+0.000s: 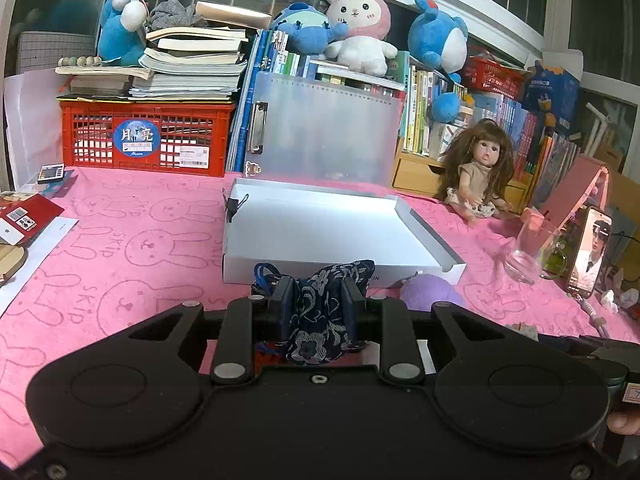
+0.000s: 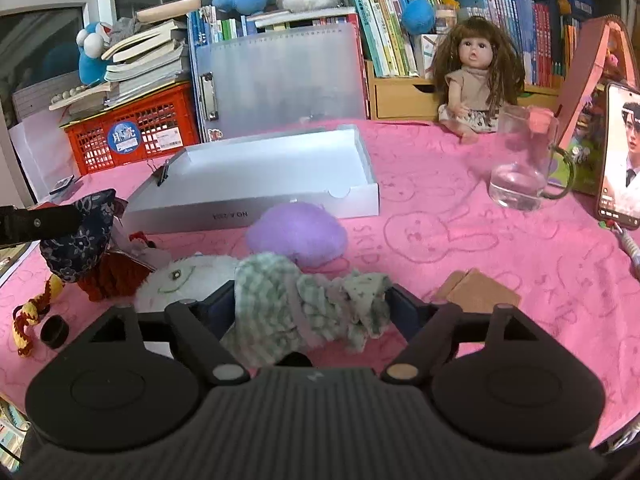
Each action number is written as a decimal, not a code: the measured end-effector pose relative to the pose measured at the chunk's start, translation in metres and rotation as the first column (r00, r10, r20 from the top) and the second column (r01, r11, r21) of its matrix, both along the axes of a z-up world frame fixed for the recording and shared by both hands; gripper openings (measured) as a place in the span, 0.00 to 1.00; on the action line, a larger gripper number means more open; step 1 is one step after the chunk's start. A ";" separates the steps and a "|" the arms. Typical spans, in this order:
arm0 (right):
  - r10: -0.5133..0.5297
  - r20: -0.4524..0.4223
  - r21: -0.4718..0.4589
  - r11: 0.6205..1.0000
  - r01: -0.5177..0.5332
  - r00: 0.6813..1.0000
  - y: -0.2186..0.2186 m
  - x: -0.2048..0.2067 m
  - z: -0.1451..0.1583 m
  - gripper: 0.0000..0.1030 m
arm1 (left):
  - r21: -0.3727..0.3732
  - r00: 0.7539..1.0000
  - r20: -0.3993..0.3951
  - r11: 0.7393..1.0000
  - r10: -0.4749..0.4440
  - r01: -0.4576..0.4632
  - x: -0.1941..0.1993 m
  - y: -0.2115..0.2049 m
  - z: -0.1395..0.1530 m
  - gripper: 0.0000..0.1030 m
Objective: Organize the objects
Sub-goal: 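Lift navy pouch with left tool while right tool lifts gingham bundle toward box, then lower navy pouch into white box and open left tool while right releases gingham bundle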
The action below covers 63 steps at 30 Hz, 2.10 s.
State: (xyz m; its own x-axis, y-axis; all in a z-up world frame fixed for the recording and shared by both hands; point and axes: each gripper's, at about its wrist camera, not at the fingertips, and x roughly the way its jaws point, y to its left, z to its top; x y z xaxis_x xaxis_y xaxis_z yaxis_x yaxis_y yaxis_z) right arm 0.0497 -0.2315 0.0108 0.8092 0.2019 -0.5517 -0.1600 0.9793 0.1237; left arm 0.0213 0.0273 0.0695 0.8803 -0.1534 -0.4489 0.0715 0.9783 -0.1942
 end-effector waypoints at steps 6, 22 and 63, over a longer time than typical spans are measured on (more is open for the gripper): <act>-0.019 -0.012 0.015 1.000 0.019 1.000 -0.005 0.000 -0.001 0.73 | 0.000 1.000 -0.001 1.000 0.000 0.000 0.000 0.000 0.000 0.23; -0.015 0.065 0.055 0.998 0.011 0.998 -0.012 0.011 0.032 0.63 | -0.052 1.000 -0.023 0.999 0.001 -0.002 0.018 0.011 0.005 0.23; 0.025 -0.013 0.250 0.968 -0.021 1.000 -0.029 0.127 0.068 0.65 | -0.080 0.999 -0.045 0.997 -0.026 0.022 0.141 0.011 0.037 0.23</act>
State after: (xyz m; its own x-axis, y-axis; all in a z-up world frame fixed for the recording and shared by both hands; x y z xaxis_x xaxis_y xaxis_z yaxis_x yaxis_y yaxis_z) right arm 0.1763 -0.2604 0.0792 0.7946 0.3531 -0.4939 -0.1779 0.9132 0.3667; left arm 0.1625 0.0381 0.1070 0.8545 -0.2110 -0.4747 0.0840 0.9579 -0.2746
